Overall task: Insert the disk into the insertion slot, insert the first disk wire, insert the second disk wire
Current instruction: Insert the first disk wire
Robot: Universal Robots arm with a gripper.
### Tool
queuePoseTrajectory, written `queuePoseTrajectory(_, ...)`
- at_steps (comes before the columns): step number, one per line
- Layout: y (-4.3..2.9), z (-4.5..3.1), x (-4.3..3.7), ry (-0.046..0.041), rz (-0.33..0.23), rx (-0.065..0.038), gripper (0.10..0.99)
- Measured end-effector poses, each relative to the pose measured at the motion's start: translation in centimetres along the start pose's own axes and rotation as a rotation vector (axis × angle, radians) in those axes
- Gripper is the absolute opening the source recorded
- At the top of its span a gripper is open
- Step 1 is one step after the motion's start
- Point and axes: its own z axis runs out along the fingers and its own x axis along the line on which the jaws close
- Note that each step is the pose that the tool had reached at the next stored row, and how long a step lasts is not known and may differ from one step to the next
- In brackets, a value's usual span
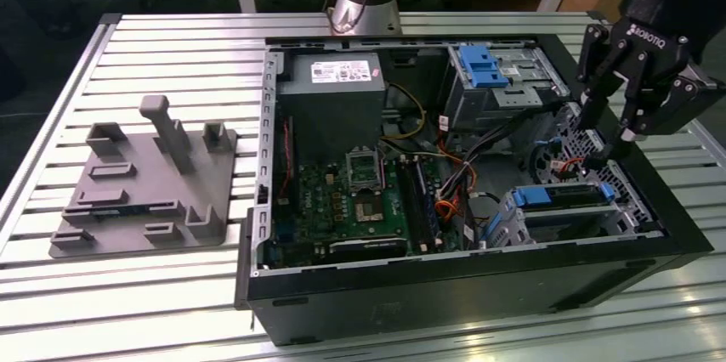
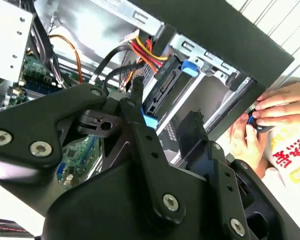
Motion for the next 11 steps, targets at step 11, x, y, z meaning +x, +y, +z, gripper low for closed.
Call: queuePoseTrajectory(11, -0.85, 0.55, -0.19, -0.0056, 0.120, -0.029, 0.545)
